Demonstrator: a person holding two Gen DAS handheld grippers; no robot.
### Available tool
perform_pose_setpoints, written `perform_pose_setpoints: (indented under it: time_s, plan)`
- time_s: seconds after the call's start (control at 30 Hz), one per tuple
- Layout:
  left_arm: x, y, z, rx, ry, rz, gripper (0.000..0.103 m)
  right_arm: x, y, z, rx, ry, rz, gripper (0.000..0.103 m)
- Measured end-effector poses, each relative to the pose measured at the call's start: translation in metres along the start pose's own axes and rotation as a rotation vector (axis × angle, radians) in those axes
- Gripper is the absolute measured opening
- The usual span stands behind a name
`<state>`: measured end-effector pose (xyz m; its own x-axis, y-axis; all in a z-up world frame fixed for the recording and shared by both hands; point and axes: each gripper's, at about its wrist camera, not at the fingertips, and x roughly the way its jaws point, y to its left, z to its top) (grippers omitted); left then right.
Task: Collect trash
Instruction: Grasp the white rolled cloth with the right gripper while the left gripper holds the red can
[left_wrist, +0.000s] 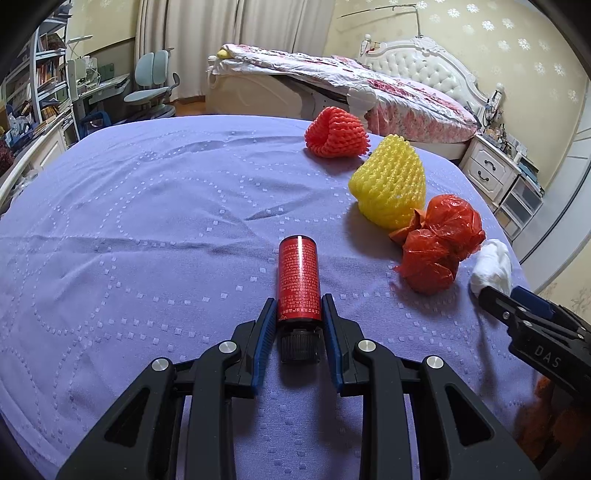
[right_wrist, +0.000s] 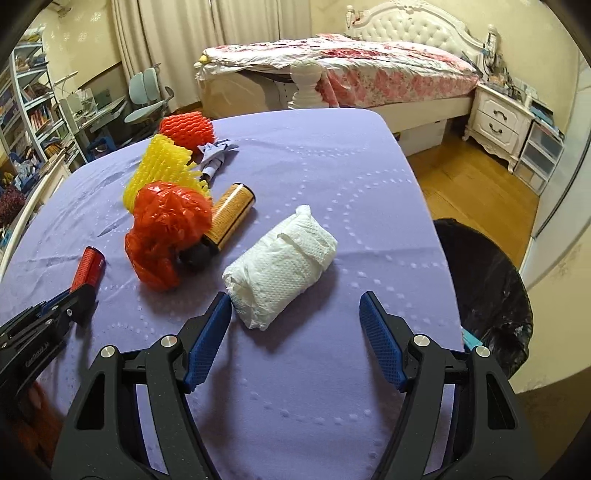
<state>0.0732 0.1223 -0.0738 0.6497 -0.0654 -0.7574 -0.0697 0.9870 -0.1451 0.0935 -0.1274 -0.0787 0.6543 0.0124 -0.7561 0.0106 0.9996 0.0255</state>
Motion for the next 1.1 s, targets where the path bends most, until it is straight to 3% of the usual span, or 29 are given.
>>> perform_pose_setpoints:
  time_s: [0.17, 0.53, 0.6, 0.7, 1.1]
  plan:
    - [0.002, -0.003, 0.002, 0.008, -0.001, 0.003, 0.028, -0.006, -0.006, 0.0, 0.025, -0.001, 0.048, 0.071]
    - [0.002, -0.003, 0.002, 0.001, -0.001, -0.003, 0.028, 0.01, 0.004, 0.022, 0.089, -0.041, 0.021, 0.071]
    - [0.002, -0.003, 0.002, 0.002, -0.002, -0.003, 0.028, 0.012, 0.005, 0.025, 0.083, -0.038, 0.015, 0.067]
    - [0.002, -0.003, 0.002, 0.001, -0.002, -0.003, 0.028, 0.015, 0.004, 0.025, 0.076, -0.018, 0.016, 0.05]
    - [-0.002, -0.001, 0.003, 0.001, -0.019, -0.022, 0.028, 0.002, 0.003, 0.012, 0.05, -0.038, 0.059, 0.044]
